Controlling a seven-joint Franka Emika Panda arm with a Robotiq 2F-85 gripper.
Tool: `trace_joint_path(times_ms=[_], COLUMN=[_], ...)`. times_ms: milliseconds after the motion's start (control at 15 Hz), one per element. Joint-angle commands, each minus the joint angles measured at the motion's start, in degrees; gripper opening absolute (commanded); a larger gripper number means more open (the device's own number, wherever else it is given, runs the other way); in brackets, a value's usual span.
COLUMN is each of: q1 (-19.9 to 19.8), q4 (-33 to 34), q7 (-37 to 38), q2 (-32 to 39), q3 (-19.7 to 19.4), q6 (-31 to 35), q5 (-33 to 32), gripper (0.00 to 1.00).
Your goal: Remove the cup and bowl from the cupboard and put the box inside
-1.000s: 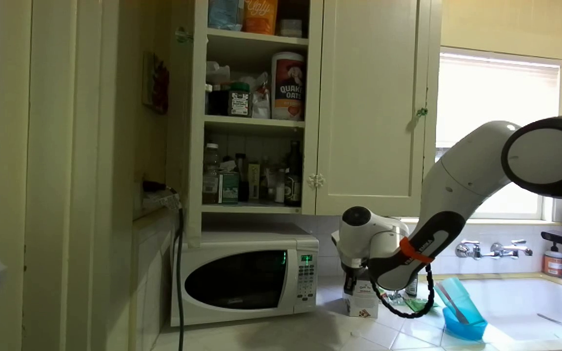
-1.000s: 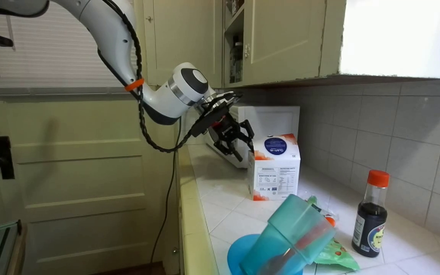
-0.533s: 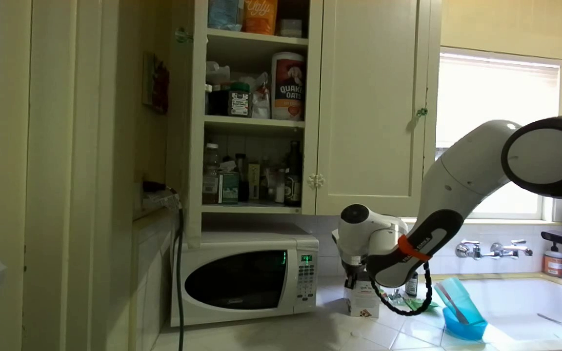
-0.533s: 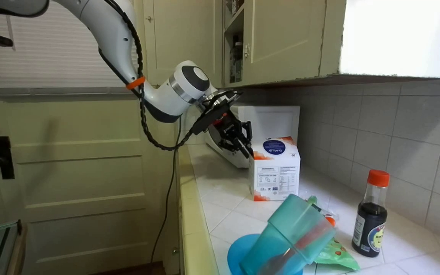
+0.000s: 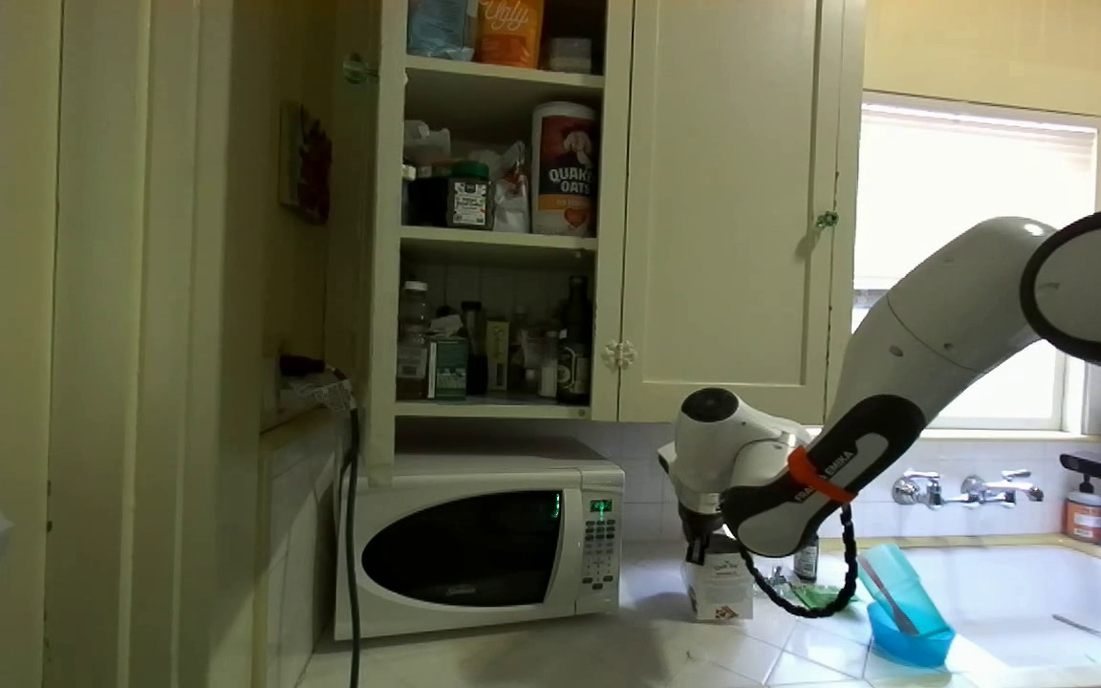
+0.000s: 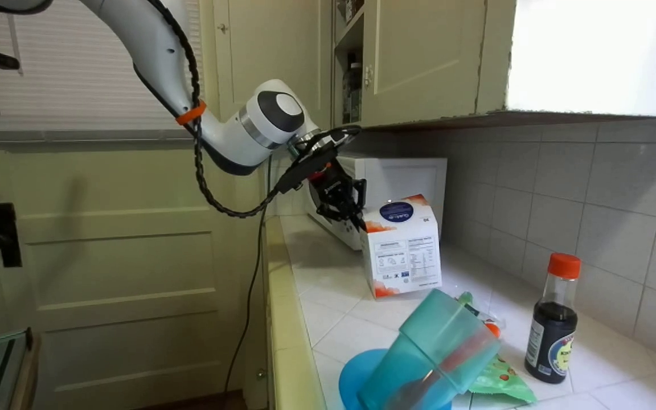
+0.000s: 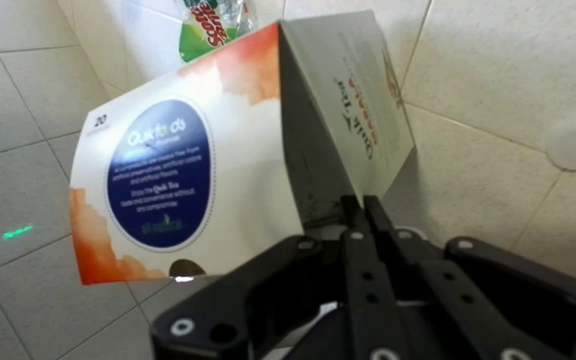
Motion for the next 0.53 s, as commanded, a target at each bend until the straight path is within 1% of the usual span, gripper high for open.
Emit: trace_joint_path(times_ms=[0,133,267,333,400,467], q1=[-2.00,-2.88,-2.61,-0.38,3.21,8.15], q4=[-10.76,-15.84,-21.14,-24.45,-26.49,-28.40], q7=[-7.13,-11.47,-18.36,-23.37,-27.02,-31.88], q2=[-11.31,-16.52,-21.75,-24.29,-26.35,-29.17], q3=[-0.97,-1.89,-2.99,-4.51,-6.70,-9.36], q6=[5.41,10.02,15.02,18.00,19.11,18.49], q5=[3.93,8.37,16.19,21.97,26.22,30.91], gripper=[0.01,0.01,0.01,0.01,0.01,0.01])
